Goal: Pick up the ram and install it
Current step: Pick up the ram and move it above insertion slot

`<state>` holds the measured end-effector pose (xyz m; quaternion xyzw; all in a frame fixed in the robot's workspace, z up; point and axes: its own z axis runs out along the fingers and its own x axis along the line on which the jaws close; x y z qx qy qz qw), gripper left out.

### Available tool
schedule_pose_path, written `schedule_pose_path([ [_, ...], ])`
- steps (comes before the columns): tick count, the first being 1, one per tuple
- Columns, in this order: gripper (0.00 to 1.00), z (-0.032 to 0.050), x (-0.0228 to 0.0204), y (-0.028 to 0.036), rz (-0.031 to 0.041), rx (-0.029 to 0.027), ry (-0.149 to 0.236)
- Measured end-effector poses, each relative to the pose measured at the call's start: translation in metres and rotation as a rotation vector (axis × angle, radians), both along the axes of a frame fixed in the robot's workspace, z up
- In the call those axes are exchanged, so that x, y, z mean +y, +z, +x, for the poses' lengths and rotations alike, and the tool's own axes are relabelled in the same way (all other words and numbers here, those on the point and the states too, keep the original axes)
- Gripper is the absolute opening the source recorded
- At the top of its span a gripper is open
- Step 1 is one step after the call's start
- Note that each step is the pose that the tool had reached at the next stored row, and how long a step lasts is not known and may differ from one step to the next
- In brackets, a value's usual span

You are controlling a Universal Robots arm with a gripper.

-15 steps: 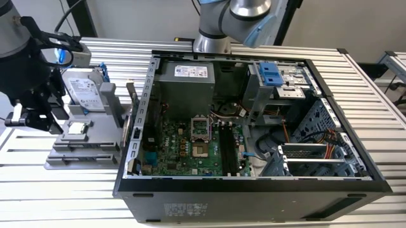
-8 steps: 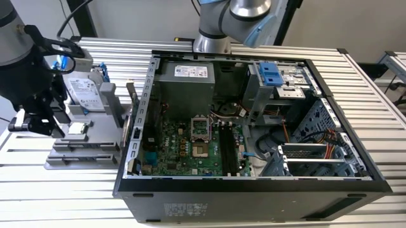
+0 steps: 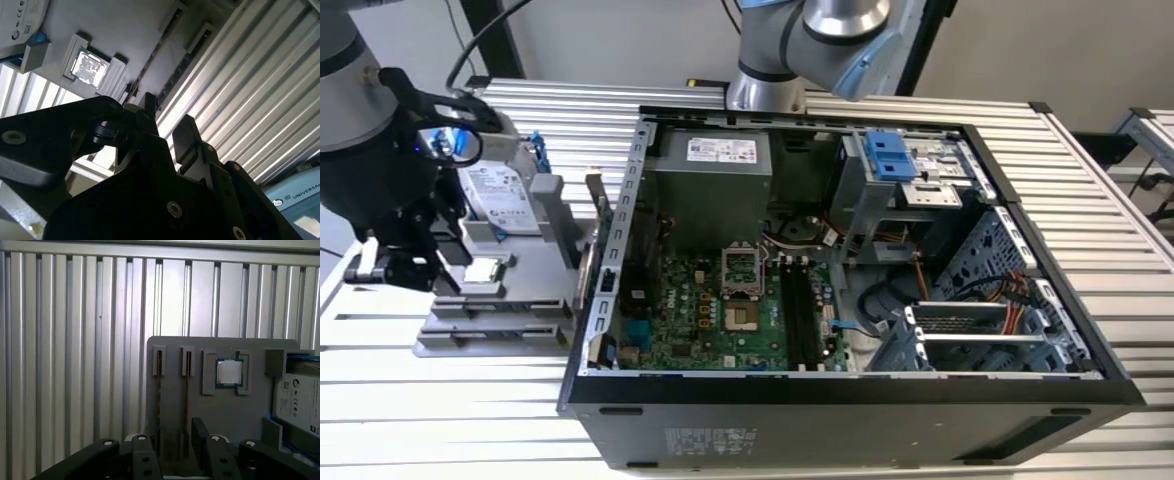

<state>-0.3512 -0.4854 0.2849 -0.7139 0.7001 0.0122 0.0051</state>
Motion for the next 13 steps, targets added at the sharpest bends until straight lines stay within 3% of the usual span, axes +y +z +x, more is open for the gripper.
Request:
schedule_pose_path([
  [13,1.0,0.0011,0.0,-0.0173,0.0,0.0,0.0],
])
